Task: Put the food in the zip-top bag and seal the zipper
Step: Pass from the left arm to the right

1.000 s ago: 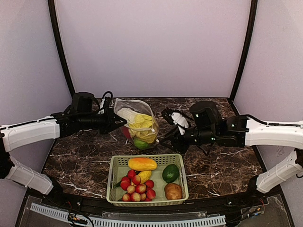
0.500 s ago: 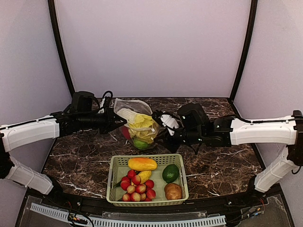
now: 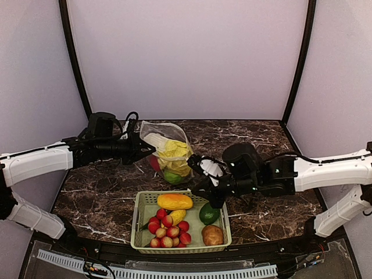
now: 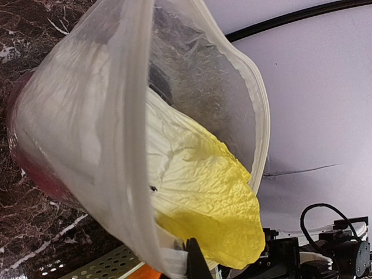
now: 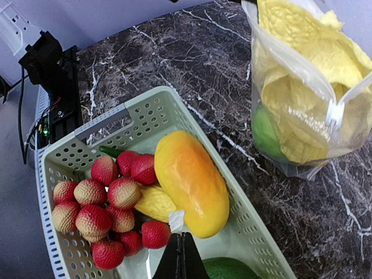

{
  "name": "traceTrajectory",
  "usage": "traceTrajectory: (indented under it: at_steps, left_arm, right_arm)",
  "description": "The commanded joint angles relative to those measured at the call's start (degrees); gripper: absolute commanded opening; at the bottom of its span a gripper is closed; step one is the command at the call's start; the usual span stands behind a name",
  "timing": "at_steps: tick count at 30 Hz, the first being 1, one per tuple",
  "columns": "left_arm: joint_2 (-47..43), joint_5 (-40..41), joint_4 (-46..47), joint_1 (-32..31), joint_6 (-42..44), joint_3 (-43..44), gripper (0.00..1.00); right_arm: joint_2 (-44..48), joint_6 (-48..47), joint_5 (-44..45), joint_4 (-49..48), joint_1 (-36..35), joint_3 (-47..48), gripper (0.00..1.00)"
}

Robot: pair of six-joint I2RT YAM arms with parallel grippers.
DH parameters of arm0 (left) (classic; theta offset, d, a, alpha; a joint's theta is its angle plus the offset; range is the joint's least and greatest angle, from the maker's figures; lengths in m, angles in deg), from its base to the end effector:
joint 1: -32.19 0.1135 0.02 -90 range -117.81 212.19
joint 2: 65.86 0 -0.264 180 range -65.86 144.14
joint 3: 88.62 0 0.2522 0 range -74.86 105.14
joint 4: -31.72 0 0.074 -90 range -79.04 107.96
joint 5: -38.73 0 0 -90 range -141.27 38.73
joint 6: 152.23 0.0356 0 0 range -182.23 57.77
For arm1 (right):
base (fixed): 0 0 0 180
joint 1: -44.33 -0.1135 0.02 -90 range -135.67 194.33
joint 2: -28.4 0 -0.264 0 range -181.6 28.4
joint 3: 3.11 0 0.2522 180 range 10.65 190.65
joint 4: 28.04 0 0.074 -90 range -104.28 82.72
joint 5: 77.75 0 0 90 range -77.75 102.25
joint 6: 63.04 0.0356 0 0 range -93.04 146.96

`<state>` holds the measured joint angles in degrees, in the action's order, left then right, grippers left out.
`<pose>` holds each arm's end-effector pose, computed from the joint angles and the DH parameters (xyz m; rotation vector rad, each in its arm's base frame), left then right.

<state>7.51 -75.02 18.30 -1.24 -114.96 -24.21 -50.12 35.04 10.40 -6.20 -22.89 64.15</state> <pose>0.2359 -0.1729 0.2866 -0.0628 2.1997 -1.3314 0.1177 0.2831 0.2631 -1.1311 1.9534 0.7759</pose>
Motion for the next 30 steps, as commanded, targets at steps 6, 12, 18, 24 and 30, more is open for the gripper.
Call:
traceTrajectory:
  at_steps: [6,12,18,24,30]
  left_arm:
    - [-2.86,-1.51,-0.04,0.47,1.4,1.38,0.01]
    - [-3.2,-3.4,-0.03,0.47,1.78,2.03,0.01]
    - [-2.43,-5.0,-1.81,0.47,2.35,2.57,0.01]
    - [-2.23,-5.47,-2.06,0.43,2.48,2.85,0.01]
    - [-1.88,-5.79,-2.34,0.47,2.84,3.13,0.01]
  right_arm:
    - [7.52,2.06,0.65,-5.07,0.03,-6.41,0.0]
    - [6.36,0.44,0.02,-5.89,4.86,-5.47,0.13]
    - [0.1,-4.4,2.94,-5.46,6.9,0.79,0.31]
    - [-6.94,-7.15,5.39,-4.62,7.65,6.8,0.36]
    - [-9.23,-7.3,7.97,-4.17,7.81,8.73,0.32]
